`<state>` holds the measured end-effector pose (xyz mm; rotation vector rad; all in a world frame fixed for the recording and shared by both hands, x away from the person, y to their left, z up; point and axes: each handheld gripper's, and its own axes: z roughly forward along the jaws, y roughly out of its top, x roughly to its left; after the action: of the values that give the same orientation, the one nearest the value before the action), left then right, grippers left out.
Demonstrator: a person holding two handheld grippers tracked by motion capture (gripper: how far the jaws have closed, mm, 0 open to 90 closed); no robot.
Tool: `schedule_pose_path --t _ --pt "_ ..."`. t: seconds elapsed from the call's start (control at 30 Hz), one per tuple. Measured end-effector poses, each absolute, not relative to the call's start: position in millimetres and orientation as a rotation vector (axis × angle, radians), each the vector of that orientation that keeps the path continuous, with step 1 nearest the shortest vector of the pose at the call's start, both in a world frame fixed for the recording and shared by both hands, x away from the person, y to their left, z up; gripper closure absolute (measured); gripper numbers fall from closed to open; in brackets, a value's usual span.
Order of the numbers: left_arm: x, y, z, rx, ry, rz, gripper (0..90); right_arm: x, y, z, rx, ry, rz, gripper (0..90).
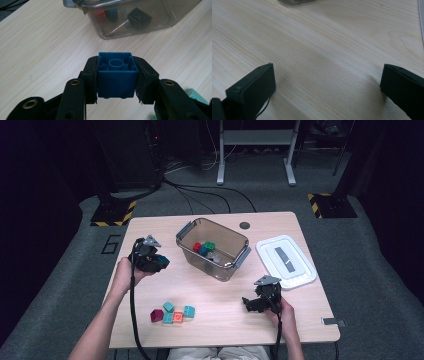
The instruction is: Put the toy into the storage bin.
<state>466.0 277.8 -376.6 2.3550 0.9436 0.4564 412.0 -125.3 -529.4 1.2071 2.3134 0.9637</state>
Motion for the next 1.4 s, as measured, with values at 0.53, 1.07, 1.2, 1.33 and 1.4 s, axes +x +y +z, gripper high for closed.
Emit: schedule_pose_path --t 0.53,1.07,1.2,1.33,1.4 --pt "485 250 -341 2.381 0.878 0.512 58.7 412 -125 -529 1.217 2.314 0.970 0.0" --pt "508 227 -326 2.372 0.845 0.529 58.7 412 -125 -529 1.214 2.318 0.972 0.0" --pt "513 218 -322 2.375 0.831 0.541 58.7 412 -125 -529 1.214 2.319 0.972 0.0" --pt "519 209 -321 2.379 0.825 0.536 58.7 412 -125 -529 1.214 2.319 0.972 0.0" --pt "523 205 -321 2.382 0.824 0.535 58.7 412 -125 -529 1.214 2.319 0.973 0.0"
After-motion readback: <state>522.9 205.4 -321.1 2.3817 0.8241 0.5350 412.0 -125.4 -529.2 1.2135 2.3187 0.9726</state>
